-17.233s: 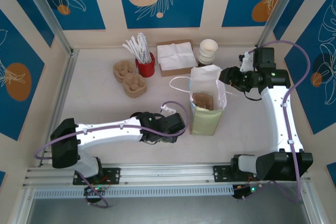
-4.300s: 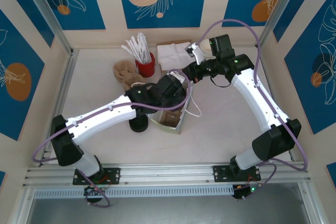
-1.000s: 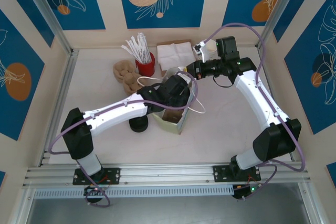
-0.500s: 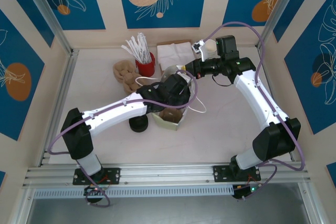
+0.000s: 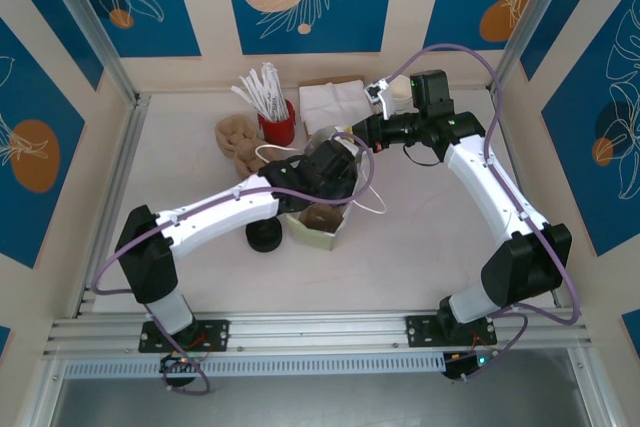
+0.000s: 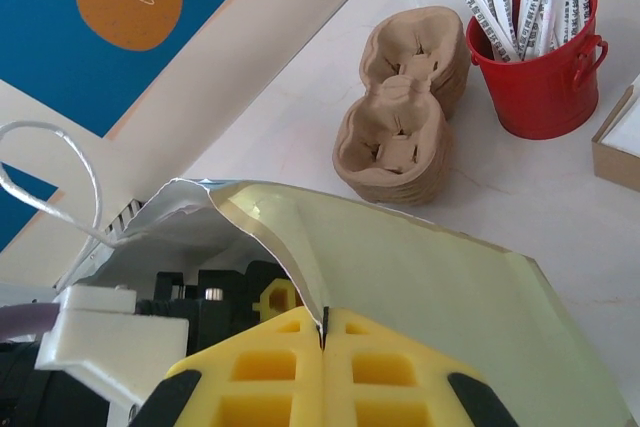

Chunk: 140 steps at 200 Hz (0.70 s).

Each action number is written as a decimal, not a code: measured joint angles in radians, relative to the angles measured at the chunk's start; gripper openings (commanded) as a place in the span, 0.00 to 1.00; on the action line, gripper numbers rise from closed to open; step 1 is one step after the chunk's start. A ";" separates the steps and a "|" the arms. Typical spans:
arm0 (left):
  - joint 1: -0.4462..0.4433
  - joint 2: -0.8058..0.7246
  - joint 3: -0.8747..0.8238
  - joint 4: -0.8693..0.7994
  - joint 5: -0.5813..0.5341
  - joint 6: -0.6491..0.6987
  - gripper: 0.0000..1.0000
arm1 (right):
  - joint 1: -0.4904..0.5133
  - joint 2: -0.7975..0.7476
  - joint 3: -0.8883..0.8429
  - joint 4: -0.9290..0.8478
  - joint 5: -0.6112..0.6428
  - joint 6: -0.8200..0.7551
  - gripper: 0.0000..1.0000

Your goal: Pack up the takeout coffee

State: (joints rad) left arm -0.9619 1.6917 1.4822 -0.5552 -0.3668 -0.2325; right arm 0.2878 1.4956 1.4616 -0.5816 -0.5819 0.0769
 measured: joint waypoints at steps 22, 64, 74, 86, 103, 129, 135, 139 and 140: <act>0.010 0.000 0.000 -0.008 -0.018 0.007 0.65 | 0.001 0.000 0.000 -0.002 0.000 -0.003 0.00; 0.015 0.000 0.000 -0.008 -0.020 0.006 0.65 | 0.001 0.000 0.000 -0.001 -0.002 -0.011 0.00; 0.016 0.000 0.000 -0.007 -0.018 0.006 0.65 | 0.000 0.000 0.000 -0.001 -0.003 -0.011 0.00; 0.016 0.000 0.000 -0.007 -0.014 0.003 0.65 | 0.000 0.000 0.000 -0.001 -0.003 -0.011 0.00; 0.016 0.000 0.000 -0.006 -0.009 0.003 0.65 | 0.000 0.000 0.000 -0.001 -0.007 -0.011 0.00; 0.017 0.000 0.000 -0.005 -0.008 0.003 0.65 | 0.000 0.000 0.000 0.000 -0.010 -0.010 0.00; 0.017 0.000 0.000 -0.005 -0.008 0.003 0.65 | 0.000 0.000 -0.001 0.001 -0.010 -0.010 0.00; 0.017 0.001 0.000 -0.005 -0.008 0.003 0.65 | 0.000 0.000 -0.001 0.002 -0.011 -0.010 0.00; 0.017 0.001 0.000 -0.005 -0.008 0.003 0.65 | 0.000 0.000 -0.001 0.001 -0.011 -0.010 0.00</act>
State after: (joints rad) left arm -0.9451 1.6924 1.4818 -0.5606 -0.3744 -0.2295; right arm 0.2874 1.4956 1.4609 -0.5804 -0.5926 0.0666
